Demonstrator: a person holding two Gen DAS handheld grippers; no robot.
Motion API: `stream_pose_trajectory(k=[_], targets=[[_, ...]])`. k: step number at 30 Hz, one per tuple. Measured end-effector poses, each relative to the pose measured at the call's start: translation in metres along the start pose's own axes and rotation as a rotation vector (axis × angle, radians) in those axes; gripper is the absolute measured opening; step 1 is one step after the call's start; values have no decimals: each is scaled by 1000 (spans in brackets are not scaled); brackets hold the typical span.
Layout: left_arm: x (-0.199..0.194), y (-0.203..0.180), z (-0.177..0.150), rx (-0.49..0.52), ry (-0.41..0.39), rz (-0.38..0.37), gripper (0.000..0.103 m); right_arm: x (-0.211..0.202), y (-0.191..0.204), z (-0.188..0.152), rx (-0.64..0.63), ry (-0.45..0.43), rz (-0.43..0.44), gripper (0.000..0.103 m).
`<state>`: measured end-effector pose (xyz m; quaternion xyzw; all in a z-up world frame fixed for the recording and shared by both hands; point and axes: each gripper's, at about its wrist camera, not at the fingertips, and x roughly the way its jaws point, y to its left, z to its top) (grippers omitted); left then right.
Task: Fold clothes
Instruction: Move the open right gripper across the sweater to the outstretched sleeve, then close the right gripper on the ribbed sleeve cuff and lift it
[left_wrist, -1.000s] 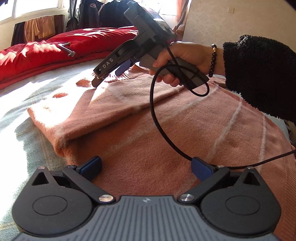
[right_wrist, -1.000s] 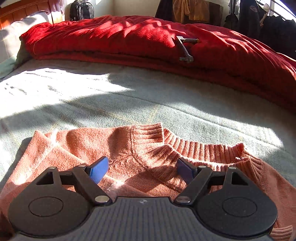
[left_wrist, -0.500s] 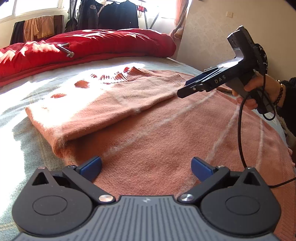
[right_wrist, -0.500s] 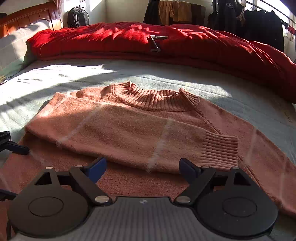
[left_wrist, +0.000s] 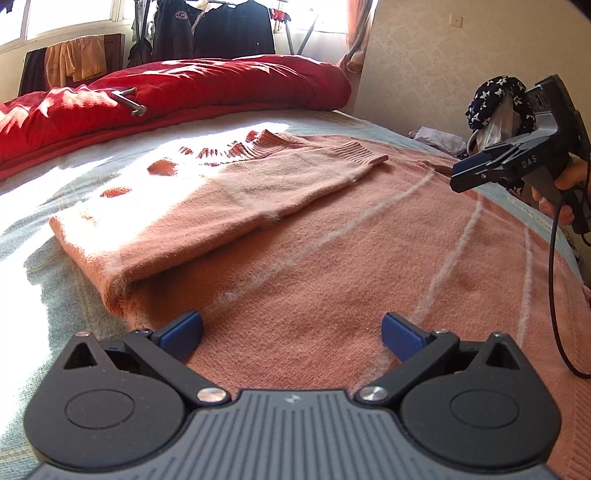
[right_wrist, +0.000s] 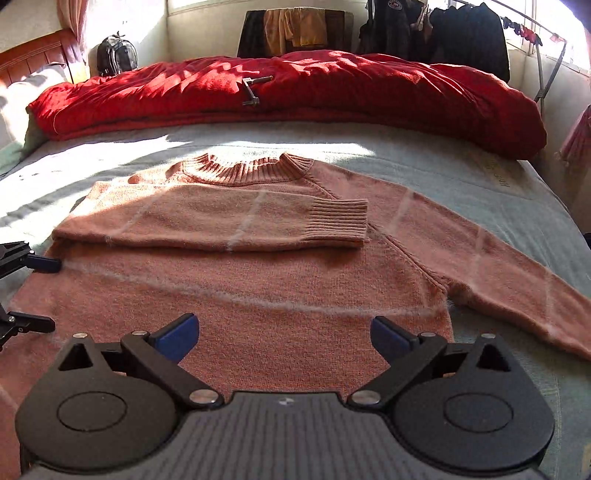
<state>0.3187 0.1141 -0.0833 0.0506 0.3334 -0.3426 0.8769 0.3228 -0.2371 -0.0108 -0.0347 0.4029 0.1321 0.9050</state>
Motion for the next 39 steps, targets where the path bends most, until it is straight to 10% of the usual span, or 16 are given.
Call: stream_pose_trajectory(k=[19,30,39], targets=[[2,-7,4,31,14,35,102,15,-8,-51,40,37,-29,103],[-19,-95,33,192,24,102,102,-44,-78,-70,233,-54,34,103],[-2,-154,42,239,-9,26,102,-78,-245,-100,743,-265,29,90]])
